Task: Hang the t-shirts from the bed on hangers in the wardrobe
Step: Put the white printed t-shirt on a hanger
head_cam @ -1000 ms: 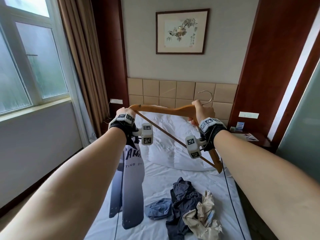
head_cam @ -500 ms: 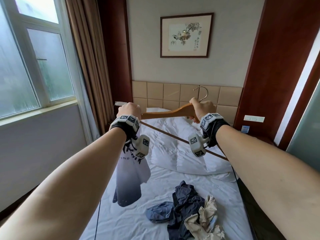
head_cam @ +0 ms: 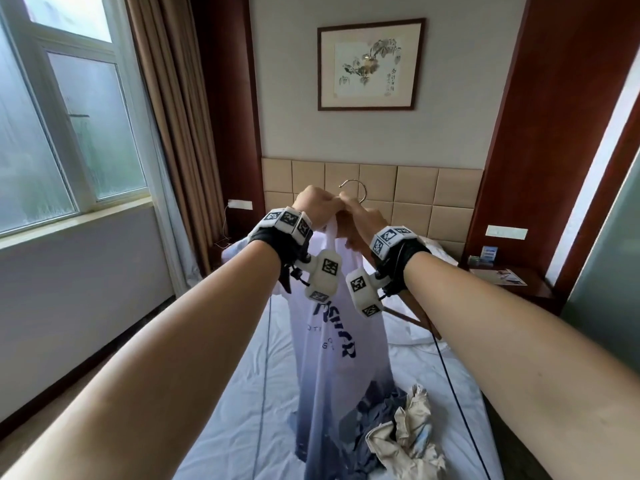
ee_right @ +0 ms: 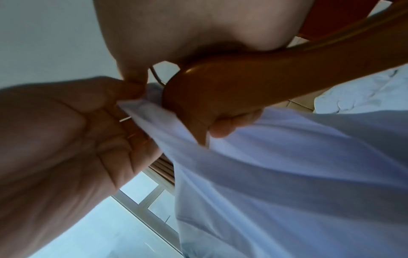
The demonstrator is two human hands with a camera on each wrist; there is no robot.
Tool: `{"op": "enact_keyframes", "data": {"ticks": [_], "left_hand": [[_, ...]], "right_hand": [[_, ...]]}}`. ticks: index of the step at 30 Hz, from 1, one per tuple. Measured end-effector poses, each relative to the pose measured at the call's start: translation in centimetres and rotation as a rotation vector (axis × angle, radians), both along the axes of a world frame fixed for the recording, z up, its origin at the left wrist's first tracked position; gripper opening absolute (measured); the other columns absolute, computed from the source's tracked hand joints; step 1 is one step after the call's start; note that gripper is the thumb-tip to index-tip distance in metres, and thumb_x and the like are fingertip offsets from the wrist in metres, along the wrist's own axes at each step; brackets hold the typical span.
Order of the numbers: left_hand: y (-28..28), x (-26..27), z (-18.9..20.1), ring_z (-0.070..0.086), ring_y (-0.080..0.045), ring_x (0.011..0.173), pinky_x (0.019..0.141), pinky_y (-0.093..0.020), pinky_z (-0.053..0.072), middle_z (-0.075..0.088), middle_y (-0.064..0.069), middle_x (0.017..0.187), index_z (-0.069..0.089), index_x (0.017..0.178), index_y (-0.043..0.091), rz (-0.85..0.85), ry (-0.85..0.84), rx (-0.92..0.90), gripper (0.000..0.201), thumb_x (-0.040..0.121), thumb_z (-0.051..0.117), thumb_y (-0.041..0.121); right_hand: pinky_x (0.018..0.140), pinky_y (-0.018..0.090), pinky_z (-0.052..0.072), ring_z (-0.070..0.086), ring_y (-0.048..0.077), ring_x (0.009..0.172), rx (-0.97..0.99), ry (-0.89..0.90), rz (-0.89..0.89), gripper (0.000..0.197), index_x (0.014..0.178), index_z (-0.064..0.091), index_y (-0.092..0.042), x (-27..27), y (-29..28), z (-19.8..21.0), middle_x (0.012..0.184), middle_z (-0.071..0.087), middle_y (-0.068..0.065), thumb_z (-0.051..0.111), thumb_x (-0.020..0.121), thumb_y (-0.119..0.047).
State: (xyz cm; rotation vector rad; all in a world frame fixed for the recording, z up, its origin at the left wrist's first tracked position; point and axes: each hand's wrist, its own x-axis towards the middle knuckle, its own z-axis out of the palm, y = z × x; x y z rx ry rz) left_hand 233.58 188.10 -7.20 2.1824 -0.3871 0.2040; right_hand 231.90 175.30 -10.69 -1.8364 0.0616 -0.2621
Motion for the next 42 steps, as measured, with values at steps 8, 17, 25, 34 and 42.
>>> {"op": "enact_keyframes", "data": {"ticks": [8,17,25,34,42], "left_hand": [[-0.5,-1.4,1.4,0.066,-0.015,0.074,0.061,-0.023,0.050,0.071,0.006,0.084,0.074,0.087,0.024,-0.004,-0.213,0.220,0.037,0.094,0.048,0.050],[-1.5,0.8,-1.2,0.053,-0.019,0.076,0.069,-0.032,0.040,0.065,-0.014,0.086,0.067,0.097,0.008,-0.271,-0.054,0.250,0.087,0.081,0.029,0.085],[0.1,2.5,-2.6,0.042,-0.015,0.048,0.051,-0.024,0.029,0.044,0.005,0.052,0.042,0.053,0.020,0.041,-0.094,0.233,0.077,0.058,0.047,0.097],[2.7,3.7,-3.4,0.046,-0.020,0.055,0.052,-0.026,0.032,0.050,0.001,0.059,0.051,0.060,0.016,0.111,-0.075,0.225,0.052,0.074,0.061,0.065],[2.9,2.9,-2.7,0.063,-0.020,0.069,0.055,-0.025,0.048,0.067,-0.002,0.076,0.065,0.069,0.021,0.145,-0.025,0.444,0.051,0.061,0.067,0.071]], "right_hand": [[0.065,0.031,0.050,0.061,0.023,0.060,-0.130,0.017,-0.125,0.077,0.066,0.062,-0.016,0.5,-2.1,0.5,0.064,0.063,0.006,0.033,0.077,-0.086],[0.093,0.053,0.051,0.070,0.037,0.080,0.031,0.162,0.074,0.104,0.085,0.074,-0.014,1.9,-2.9,0.6,0.080,0.071,0.015,0.046,0.043,-0.105],[0.079,0.033,0.045,0.056,0.021,0.073,0.220,0.222,0.263,0.039,0.092,0.065,-0.011,2.4,-3.9,0.2,0.077,0.059,0.006,0.052,0.089,-0.048],[0.088,0.051,0.056,0.071,0.034,0.098,-0.416,0.283,0.351,0.019,0.091,0.063,-0.011,1.9,-2.1,-1.4,0.087,0.072,0.013,0.068,0.077,0.001],[0.071,0.026,0.048,0.061,0.016,0.077,-0.667,0.071,0.338,0.031,0.072,0.057,-0.026,3.2,0.3,-2.4,0.073,0.060,-0.006,0.083,0.071,-0.008]]}}
